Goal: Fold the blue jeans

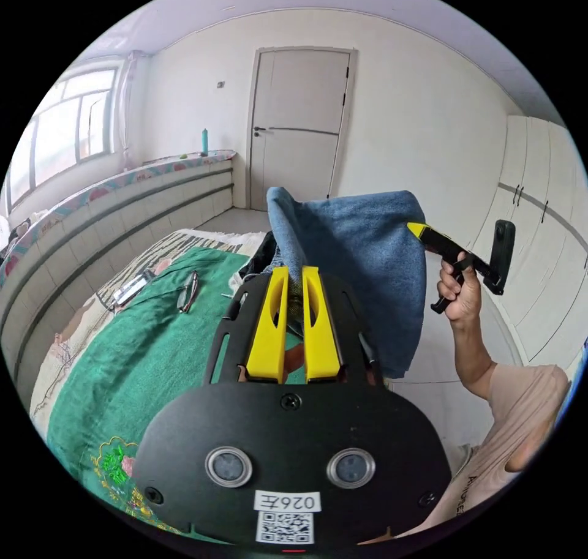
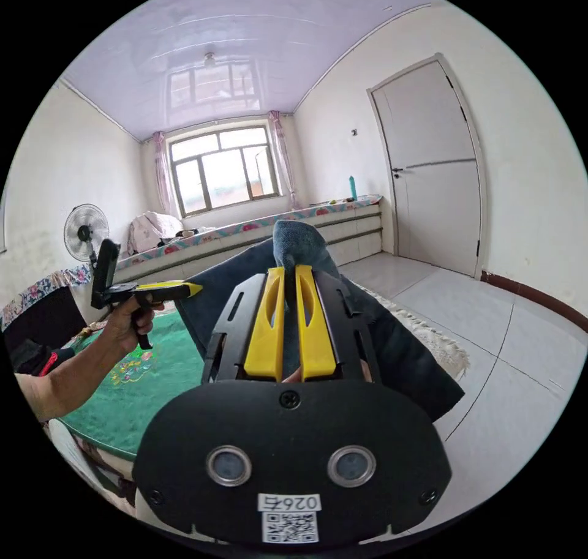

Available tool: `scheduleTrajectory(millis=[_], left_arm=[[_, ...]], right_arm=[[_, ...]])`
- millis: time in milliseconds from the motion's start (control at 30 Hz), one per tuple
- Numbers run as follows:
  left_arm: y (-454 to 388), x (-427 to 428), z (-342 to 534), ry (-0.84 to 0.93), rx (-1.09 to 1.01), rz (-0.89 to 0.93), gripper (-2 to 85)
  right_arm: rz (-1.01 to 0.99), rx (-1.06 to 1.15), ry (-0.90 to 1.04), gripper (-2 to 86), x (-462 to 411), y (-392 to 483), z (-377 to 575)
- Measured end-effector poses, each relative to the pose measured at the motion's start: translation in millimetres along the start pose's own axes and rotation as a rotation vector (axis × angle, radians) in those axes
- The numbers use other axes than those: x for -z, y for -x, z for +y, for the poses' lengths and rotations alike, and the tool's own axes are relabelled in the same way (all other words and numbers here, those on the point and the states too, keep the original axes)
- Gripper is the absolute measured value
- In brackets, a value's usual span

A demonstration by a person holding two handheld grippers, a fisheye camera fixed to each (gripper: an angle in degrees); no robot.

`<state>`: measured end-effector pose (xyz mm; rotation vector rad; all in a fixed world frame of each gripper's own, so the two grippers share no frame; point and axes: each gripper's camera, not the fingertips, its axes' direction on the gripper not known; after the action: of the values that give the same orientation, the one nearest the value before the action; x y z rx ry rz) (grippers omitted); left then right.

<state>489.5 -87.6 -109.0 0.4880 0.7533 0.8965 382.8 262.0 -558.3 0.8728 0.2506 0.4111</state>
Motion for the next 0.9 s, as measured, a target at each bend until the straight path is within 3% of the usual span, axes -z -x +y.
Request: scheduleTrajectory(millis=[133,300,400,500,600,733,833,900], left_arm=[[14,151,27,-0.152,0.044,-0.086,3.3],[-5,368,77,-0.262,0.007,-0.383,3.0],[-25,468,96,-0.291,-0.024,-0.563,3.1],[-32,542,106,-0.305,-0.026,-0.626,3.2],[-22,584,108,-0.294,-0.029,-0.601,3.3],[22,573,102,-0.204,0.004,-0.464,3.5],[73,502,106,-0.047,0.010,-0.236,4.0],[117,425,128,0.122,0.098,-0.056,4.6]], right_arm=[[-0.199,0.083,-0.007,-1.1,16,78,-23],[-0.461,0.187,0.016,-1.2,28,218,-43],[-0.650,0.249,0.038,-1.1,35,304,-46],[-0.816,0.258,0.062,-1.1,39,379,-47],[-0.963,0.202,0.149,-1.1,25,434,-38],[-0.985,0.209,0.288,-1.1,-11,472,1],[-0.898,0.228,0.458,-1.1,-63,481,53],[-0.728,0.322,0.654,-0.7,-119,482,103]])
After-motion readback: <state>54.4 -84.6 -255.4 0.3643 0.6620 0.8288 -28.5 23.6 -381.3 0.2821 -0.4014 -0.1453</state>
